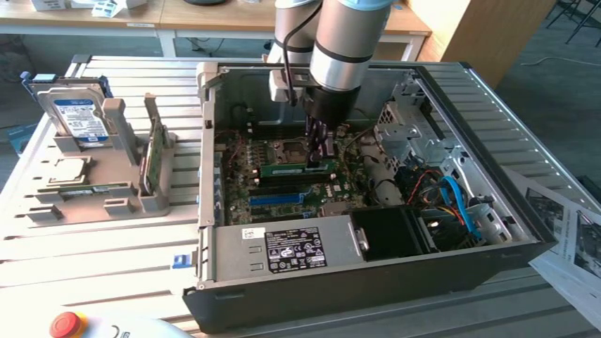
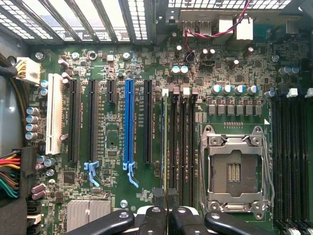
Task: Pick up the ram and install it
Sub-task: 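Insert the ram into the slot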
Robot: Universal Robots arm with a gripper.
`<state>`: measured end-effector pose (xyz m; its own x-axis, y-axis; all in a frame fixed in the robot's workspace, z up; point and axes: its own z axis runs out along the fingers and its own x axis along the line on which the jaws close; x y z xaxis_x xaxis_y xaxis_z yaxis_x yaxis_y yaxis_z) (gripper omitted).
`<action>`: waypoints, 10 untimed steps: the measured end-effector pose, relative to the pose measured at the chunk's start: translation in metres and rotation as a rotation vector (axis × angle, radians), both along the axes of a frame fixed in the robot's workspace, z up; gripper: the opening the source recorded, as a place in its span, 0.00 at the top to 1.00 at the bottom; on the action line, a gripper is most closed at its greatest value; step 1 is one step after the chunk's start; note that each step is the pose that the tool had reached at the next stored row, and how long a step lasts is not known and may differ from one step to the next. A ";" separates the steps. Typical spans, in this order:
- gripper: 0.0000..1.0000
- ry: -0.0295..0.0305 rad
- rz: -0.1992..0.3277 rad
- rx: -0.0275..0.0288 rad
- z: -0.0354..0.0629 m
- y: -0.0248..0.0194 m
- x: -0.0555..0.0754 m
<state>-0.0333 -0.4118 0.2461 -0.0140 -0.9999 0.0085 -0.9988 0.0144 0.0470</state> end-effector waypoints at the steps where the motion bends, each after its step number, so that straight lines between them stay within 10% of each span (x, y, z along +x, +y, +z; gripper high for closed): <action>1: 0.88 -0.0006 0.000 -0.0005 0.0000 0.0000 0.000; 10: 0.88 -0.0034 0.000 -0.0008 -0.0003 0.0000 -0.001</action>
